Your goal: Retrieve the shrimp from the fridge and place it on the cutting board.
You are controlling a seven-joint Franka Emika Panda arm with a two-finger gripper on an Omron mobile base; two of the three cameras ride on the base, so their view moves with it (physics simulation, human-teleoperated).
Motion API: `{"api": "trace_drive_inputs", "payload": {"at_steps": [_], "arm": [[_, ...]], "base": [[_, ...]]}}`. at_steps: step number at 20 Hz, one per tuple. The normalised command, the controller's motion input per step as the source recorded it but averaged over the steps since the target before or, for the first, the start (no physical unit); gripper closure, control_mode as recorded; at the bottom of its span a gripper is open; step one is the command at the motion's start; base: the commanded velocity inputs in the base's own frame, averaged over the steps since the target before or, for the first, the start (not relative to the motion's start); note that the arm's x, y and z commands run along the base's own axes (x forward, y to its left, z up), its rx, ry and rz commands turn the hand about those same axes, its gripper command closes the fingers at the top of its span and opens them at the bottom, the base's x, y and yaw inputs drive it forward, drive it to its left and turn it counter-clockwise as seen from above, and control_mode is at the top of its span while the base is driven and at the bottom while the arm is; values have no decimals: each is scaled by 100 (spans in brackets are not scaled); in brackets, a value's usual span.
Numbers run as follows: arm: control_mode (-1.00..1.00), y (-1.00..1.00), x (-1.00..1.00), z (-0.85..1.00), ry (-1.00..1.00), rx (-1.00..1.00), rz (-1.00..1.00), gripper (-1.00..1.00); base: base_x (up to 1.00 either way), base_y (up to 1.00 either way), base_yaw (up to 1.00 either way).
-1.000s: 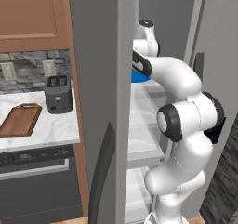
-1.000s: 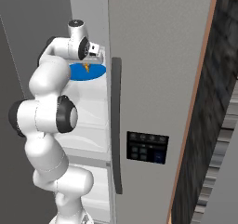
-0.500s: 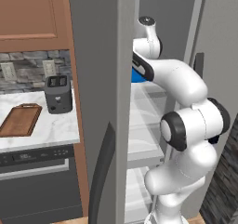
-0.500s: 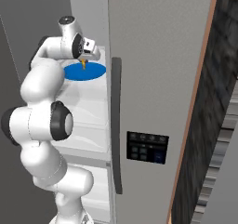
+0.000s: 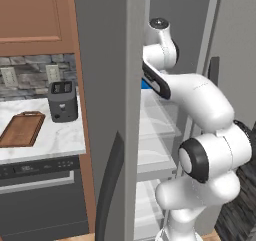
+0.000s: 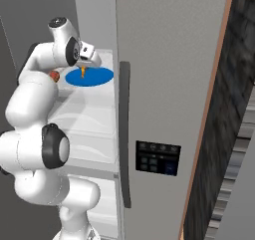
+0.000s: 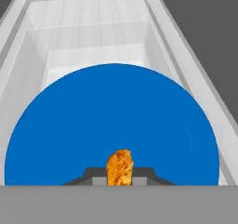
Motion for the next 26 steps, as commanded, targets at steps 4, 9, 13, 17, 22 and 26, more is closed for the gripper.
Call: {"api": "trace_drive_inputs", "payload": {"at_steps": [4,9,13,17,22,26], "arm": [[-100,0,-83,0,-5,0,-8,100],[-100,0,-82,17,0,0,-9,100],[-100,-3,-84,33,0,0,-6,100],[-100,0,-96,49,1,0,0,100],[-100,0,-75,12,5,-1,0,100],[-100,0,-65,-1,0,0,0,100]], "base": [[0,0,0],[0,0,0],[0,0,0],[0,0,0],[0,0,0],[0,0,0]]}}
